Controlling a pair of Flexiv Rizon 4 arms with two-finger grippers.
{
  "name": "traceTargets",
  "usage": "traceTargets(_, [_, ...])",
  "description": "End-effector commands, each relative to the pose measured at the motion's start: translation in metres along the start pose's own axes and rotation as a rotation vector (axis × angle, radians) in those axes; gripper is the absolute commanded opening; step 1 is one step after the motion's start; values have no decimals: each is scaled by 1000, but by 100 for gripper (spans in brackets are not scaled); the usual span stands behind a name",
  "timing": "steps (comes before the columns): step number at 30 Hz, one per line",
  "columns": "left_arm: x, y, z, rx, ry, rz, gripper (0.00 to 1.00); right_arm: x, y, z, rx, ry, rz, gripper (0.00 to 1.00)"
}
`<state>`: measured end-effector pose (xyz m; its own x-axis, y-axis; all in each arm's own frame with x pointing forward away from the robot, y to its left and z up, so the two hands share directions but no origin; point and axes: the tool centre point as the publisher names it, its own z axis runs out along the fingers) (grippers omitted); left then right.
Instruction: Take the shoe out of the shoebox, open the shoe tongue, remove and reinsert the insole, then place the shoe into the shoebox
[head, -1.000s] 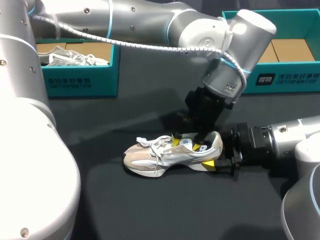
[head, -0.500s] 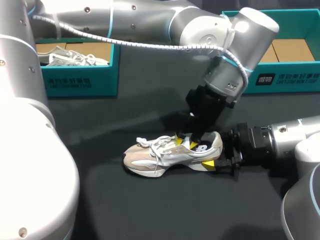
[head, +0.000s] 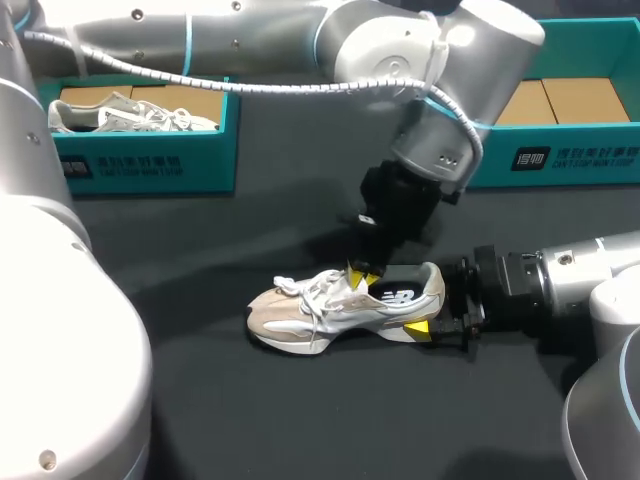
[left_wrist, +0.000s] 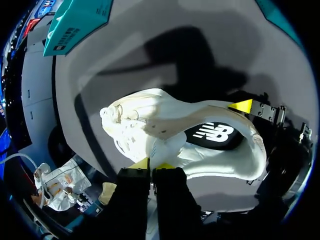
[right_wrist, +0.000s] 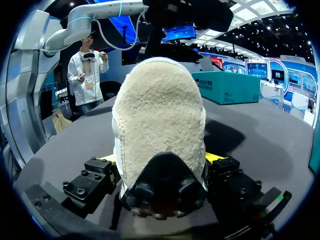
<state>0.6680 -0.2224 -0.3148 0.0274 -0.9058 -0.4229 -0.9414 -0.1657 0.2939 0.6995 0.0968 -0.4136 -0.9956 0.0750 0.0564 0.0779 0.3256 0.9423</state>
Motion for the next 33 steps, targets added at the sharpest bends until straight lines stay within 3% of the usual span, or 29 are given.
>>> traceTargets(1, [-29, 11, 1, 20, 128, -110, 0, -2, -2, 5, 5, -1, 1, 0])
traceTargets(7, [-51, 15, 3, 26, 220, -144, 0, -2, -2, 5, 5, -1, 1, 0])
traceTargets(14, [-66, 15, 12, 25, 244, -177, 0, -2, -2, 5, 5, -1, 1, 0])
traceTargets(33, [-79, -5, 73, -56, 160, -278, 0, -2, -2, 5, 5, -1, 1, 0])
